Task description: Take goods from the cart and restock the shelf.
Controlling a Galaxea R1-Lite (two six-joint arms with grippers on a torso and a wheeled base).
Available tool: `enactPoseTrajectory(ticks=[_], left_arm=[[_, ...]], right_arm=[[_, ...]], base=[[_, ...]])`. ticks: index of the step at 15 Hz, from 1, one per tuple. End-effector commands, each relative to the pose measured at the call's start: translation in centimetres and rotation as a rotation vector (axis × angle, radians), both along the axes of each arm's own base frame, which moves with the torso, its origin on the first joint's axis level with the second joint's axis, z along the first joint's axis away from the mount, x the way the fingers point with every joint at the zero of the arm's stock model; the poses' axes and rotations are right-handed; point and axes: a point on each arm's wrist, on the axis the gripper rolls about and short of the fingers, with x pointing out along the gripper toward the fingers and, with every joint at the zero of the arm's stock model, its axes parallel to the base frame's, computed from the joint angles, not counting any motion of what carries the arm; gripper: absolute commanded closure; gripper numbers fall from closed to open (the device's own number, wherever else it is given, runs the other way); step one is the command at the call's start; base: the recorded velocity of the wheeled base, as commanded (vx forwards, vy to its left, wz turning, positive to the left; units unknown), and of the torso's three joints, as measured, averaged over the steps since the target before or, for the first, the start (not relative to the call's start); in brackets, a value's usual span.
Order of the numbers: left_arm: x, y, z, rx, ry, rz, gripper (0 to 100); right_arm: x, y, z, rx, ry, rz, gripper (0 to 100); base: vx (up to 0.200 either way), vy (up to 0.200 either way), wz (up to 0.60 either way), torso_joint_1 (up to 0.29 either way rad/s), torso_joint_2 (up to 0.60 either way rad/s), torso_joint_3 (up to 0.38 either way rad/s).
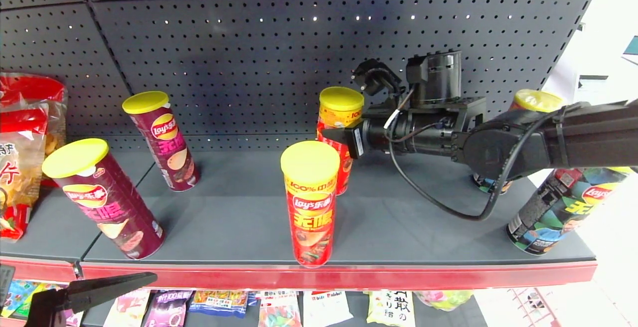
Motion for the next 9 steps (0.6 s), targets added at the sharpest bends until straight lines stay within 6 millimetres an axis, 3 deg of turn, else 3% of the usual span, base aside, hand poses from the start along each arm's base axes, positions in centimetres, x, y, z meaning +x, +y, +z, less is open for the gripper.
enactPoseTrajectory(ticks=[1,7,8,9], left_arm=[[-0.03,0.01,0.02,-0.001,-0.002,0.0,0],[-0.25,0.07,-0.24,-0.001,0.002,0.0,0],[-0.25,0.07,-0.24,-0.001,0.002,0.0,0],[-0.32,0.09,-0.21,-0.002,-0.002,0.0,0]], right_arm=[[0.3,0.37,-0.41,-0.004,0.006,0.004,100],[-0.05,1.13,-1.14,-0.016,0.022,0.022,100],[-0.06,1.12,-1.18,-0.018,0.022,0.023,0],[-0.07,1.18,-1.29,-0.019,0.025,0.021,0]], base=[[0.0,0.0,0.0,0.0,0.0,0.0],[0.0,0.0,0.0,0.0,0.0,0.0],[0.0,0.0,0.0,0.0,0.0,0.0],[0.0,0.0,0.0,0.0,0.0,0.0]])
